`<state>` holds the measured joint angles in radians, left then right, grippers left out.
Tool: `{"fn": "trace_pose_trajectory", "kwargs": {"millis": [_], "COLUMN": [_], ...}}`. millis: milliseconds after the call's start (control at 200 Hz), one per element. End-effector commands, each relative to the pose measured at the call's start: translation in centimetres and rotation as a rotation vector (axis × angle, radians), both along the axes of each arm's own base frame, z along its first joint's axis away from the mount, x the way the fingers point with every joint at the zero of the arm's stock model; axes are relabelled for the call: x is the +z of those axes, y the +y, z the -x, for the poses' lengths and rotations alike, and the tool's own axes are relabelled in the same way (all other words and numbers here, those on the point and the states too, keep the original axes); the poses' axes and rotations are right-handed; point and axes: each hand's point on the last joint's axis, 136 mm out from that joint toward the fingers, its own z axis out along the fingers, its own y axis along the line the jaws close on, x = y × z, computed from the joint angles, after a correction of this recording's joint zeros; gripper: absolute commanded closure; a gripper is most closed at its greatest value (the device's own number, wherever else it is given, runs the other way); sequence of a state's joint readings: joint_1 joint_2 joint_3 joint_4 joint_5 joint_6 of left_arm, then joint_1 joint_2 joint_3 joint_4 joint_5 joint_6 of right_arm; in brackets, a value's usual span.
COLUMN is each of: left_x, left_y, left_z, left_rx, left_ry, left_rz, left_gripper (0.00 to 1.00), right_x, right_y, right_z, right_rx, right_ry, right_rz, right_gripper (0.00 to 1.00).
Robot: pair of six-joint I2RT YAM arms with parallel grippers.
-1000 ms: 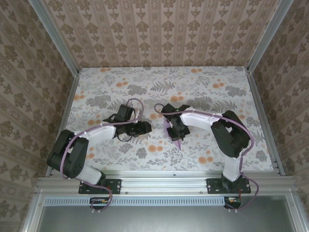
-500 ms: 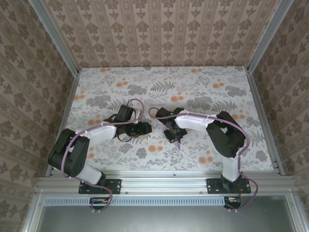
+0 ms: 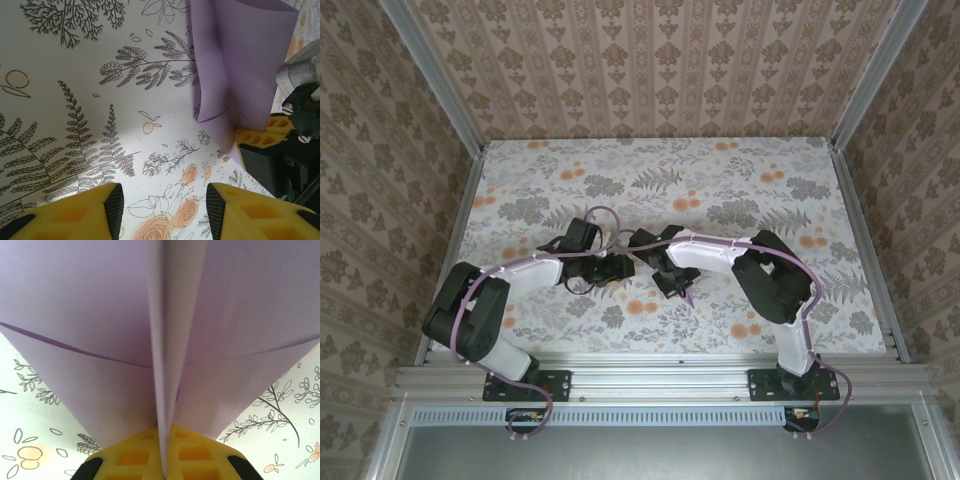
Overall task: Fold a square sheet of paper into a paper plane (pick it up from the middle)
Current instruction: Move a paper plane to the center of the table, then reset both arms
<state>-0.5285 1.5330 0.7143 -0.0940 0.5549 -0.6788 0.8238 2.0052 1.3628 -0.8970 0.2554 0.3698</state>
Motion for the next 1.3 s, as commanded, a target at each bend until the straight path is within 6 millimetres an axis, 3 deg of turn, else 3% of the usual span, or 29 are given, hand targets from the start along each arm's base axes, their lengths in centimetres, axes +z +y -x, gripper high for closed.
{"fn": "trace_pose_trajectory", "kwargs": {"millis": [0, 155, 515, 600, 705, 850, 915, 1080, 1150, 1180, 1295], "left_x": [-0.3, 0.5, 5.2, 6.2, 7.4, 8.7, 9.5, 10.4, 10.4, 10.4, 10.1], "left_y": [-0.1, -0.3, -0.2, -0.1, 0.2, 2.0, 3.1, 7.0, 10.9, 12.3, 17.6], "left_z": [0.3, 0.0, -1.2, -1.5, -1.8, -3.3, -4.2, -6.7, -8.8, -9.5, -11.3], "left_rx": [-0.032, -0.058, -0.147, -0.167, -0.208, -0.244, -0.237, -0.137, 0.002, 0.054, 0.227], "left_ry": [0.004, -0.018, -0.164, -0.21, -0.283, -0.438, -0.516, -0.633, -0.666, -0.681, -0.707], "left_rz": [0.004, -0.002, -0.047, -0.053, -0.085, -0.218, -0.291, -0.44, -0.531, -0.56, -0.665], "left_gripper": [0.49, 0.49, 0.41, 0.36, 0.22, 0.06, 0.0, 0.0, 0.0, 0.0, 0.0], "right_x": [-1.5, 0.5, 6.6, 7.8, 9.2, 11.0, 11.7, 13.7, 13.5, 14.5, 14.3], "right_y": [0.1, 1.1, 3.1, 2.8, 2.7, 2.0, 1.2, -1.7, -3.7, -4.8, -9.2], "right_z": [-0.1, -0.2, -0.5, -0.7, -1.0, -1.8, -2.4, -4.7, -6.0, -6.5, -8.5], "right_rx": [-0.01, -0.022, -0.094, -0.103, -0.067, -0.024, -0.021, -0.034, -0.059, -0.068, -0.15], "right_ry": [0.004, -0.021, -0.05, -0.056, -0.072, -0.122, -0.15, -0.289, -0.352, -0.411, -0.543], "right_rz": [0.017, -0.074, -0.455, -0.51, -0.558, -0.638, -0.68, -0.775, -0.764, -0.764, -0.73], "right_gripper": [0.91, 0.87, 0.69, 0.66, 0.62, 0.56, 0.54, 0.46, 0.43, 0.4, 0.34]}}
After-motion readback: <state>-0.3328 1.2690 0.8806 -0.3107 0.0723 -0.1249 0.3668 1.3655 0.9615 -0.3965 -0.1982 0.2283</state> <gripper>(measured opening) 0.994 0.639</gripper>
